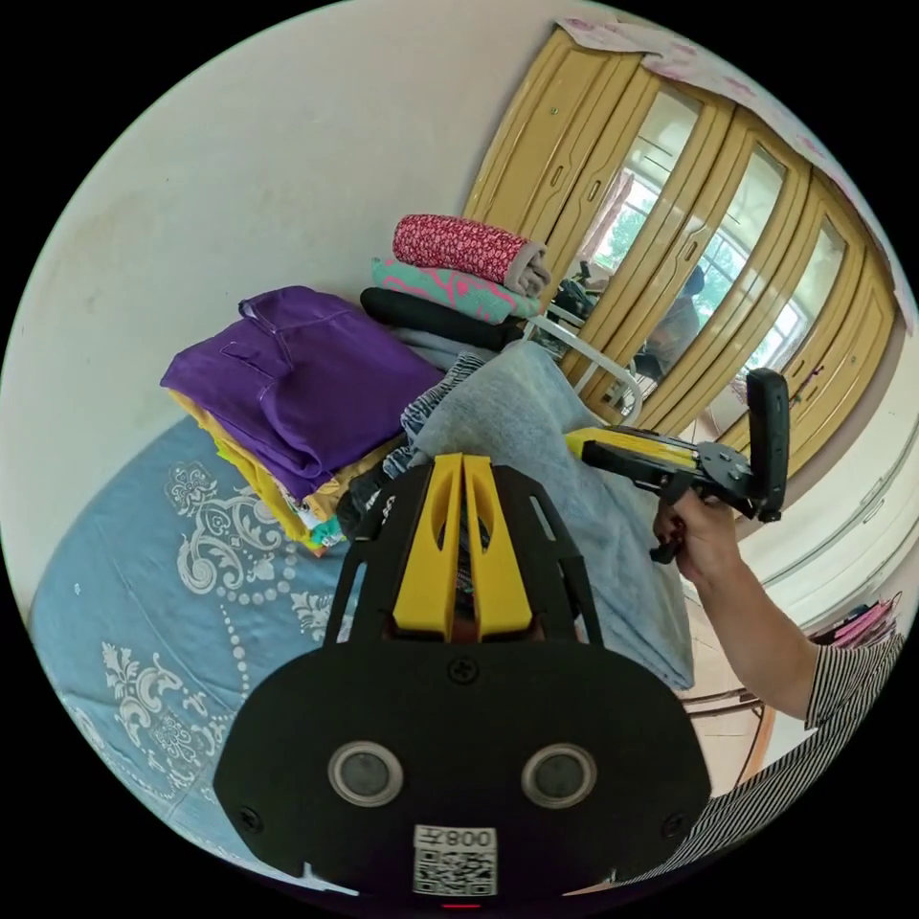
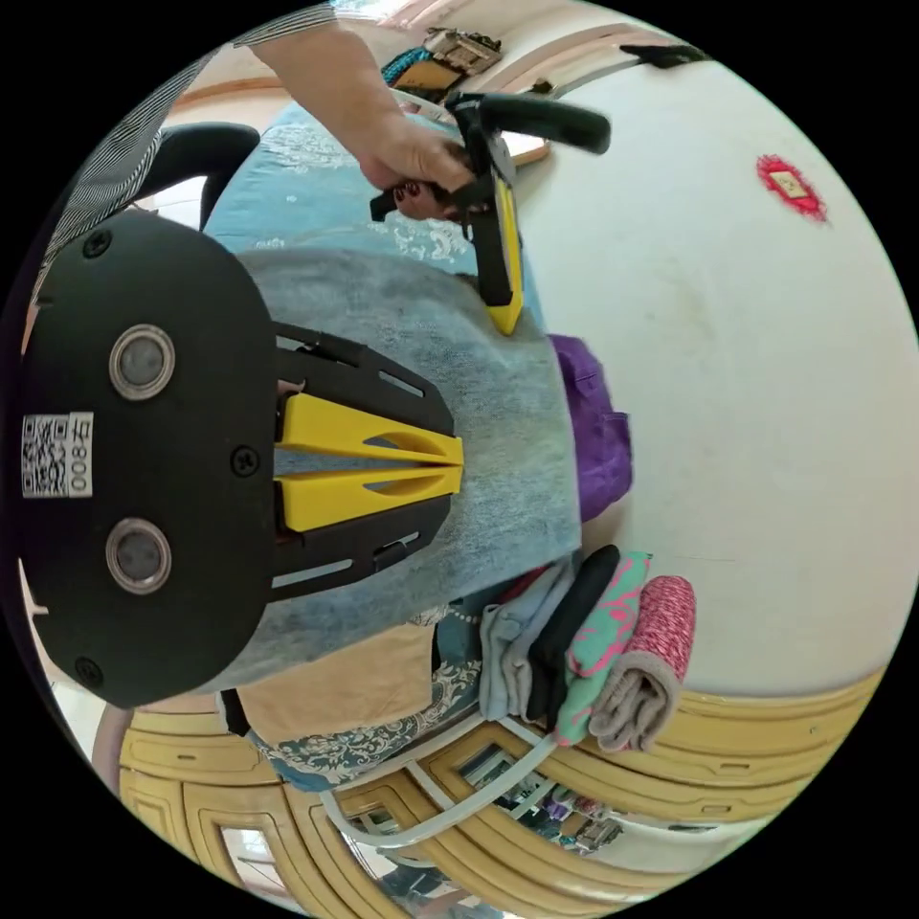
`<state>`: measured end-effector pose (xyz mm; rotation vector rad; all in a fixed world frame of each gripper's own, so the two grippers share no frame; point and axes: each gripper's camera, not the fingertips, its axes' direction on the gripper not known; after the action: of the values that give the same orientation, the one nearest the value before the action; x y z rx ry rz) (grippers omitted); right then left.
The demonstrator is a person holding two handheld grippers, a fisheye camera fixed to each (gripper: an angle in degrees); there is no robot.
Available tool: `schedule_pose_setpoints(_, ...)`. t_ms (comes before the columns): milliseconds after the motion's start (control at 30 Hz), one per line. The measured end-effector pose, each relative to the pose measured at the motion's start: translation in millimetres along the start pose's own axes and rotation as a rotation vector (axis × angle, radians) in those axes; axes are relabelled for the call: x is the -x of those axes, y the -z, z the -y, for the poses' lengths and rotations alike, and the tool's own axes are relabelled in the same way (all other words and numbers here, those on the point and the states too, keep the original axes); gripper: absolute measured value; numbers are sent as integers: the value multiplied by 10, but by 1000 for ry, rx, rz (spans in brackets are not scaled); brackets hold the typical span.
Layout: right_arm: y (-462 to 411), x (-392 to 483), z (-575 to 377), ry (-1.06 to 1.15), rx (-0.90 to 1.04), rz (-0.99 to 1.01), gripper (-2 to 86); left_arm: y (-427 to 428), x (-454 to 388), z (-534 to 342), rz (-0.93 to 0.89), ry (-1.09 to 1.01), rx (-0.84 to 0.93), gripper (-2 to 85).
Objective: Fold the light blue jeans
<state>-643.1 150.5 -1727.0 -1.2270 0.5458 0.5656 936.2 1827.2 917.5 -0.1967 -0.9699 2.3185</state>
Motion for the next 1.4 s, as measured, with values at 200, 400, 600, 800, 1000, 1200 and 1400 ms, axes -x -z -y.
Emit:
schedule_pose_setpoints(200,-762,287,412,41,113,-95,0,-188,-180,282,88,-6,78,0)
schedule_pose_setpoints(400,-1027,496,491,109,153,-192,0,-215,-408,370,130,-32,97,0)
schedule_pose_setpoints(600,-395,199,101,75,110,-87,0,58,-649,297,141,-116,30,0)
schedule_pose_setpoints(800,119,-405,-1113,-59,17,-43,0,190,-958,-88,28,-200,-110,0)
schedule_pose_setpoints(1000,-323,-1019,-1758,-246,29,102,1,-202,-850,-246,24,-139,-1,1)
schedule_pose_setpoints(1200,7,-967,-2269,-238,-91,78,1,-223,-1067,-664,-126,-236,-37,1)
schedule_pose_setpoints(1400,-396,-1208,-2631,-292,-37,137,2,-571,-834,-1027,-152,-176,36,1)
